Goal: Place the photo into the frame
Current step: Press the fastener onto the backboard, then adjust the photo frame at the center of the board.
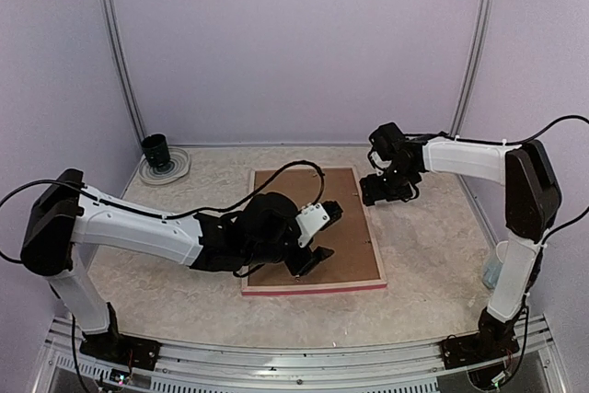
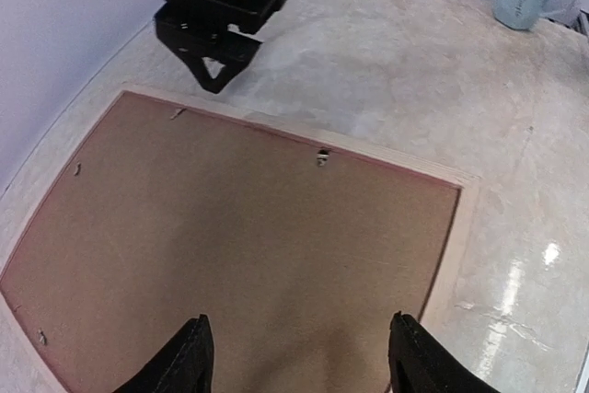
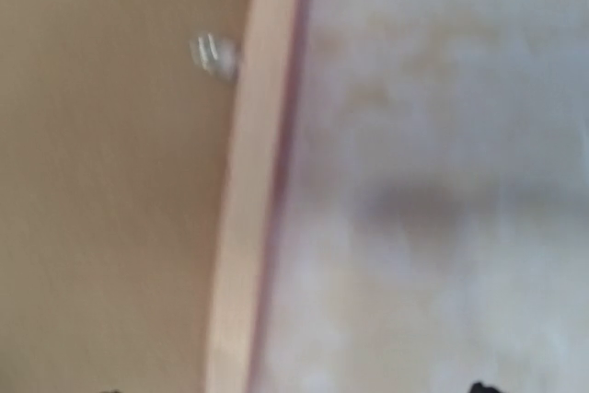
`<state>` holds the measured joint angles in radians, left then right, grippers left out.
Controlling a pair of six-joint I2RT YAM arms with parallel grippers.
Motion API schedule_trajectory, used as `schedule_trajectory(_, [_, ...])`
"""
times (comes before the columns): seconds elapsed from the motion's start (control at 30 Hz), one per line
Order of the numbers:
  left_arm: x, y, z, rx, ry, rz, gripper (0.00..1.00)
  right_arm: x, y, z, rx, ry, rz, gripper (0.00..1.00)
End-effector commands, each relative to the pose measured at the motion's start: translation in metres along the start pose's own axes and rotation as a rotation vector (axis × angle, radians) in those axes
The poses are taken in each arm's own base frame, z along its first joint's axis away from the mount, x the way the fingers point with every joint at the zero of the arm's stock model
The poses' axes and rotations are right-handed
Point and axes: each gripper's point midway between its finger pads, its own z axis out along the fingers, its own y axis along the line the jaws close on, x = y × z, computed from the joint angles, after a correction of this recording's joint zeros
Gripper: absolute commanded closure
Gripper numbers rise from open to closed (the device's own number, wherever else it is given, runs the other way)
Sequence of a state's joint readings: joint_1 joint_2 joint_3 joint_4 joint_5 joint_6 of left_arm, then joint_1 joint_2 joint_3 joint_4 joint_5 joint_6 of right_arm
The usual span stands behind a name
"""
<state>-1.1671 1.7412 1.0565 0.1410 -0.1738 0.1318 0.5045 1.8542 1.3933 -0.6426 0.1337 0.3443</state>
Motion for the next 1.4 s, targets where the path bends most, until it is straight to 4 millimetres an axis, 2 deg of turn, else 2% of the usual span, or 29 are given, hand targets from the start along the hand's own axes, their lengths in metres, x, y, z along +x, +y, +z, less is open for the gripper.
schedule_trajectory(0.0, [0.004, 0.083, -0.015, -0.202, 0.008, -0.238, 0.36, -0.021, -0.003, 0.02, 0.006, -0.014, 0.006, 0.19])
schedule_trajectory(0.17, [0.046, 0.161, -0.031, -0.347, 0.047, -0.506, 0.38, -0.038, -0.001, 0.039, -0.004, -0.024, 0.009, 0.19])
schedule_trajectory(0.3, [0.093, 0.203, -0.035, -0.395, 0.1, -0.703, 0.39, -0.049, -0.001, 0.052, -0.003, -0.031, -0.004, 0.2])
schedule_trajectory(0.37, [0.111, 0.211, -0.032, -0.383, 0.114, -0.766, 0.41, -0.052, -0.001, 0.055, -0.002, -0.033, -0.002, 0.2])
schedule_trajectory(0.57, [0.139, 0.211, -0.014, -0.322, 0.149, -0.842, 0.41, -0.058, -0.003, 0.064, -0.001, -0.047, 0.002, 0.21])
schedule_trajectory(0.8, [0.159, 0.206, 0.002, -0.282, 0.195, -0.876, 0.41, -0.06, -0.007, 0.073, 0.02, -0.049, 0.005, 0.23])
schedule_trajectory(1.07, [0.172, 0.204, 0.011, -0.265, 0.223, -0.912, 0.45, -0.056, -0.008, 0.072, 0.021, -0.051, 0.013, 0.23])
schedule_trajectory(1.37, [0.184, 0.201, 0.015, -0.266, 0.25, -0.922, 0.66, -0.042, -0.013, 0.08, 0.044, -0.03, 0.016, 0.24])
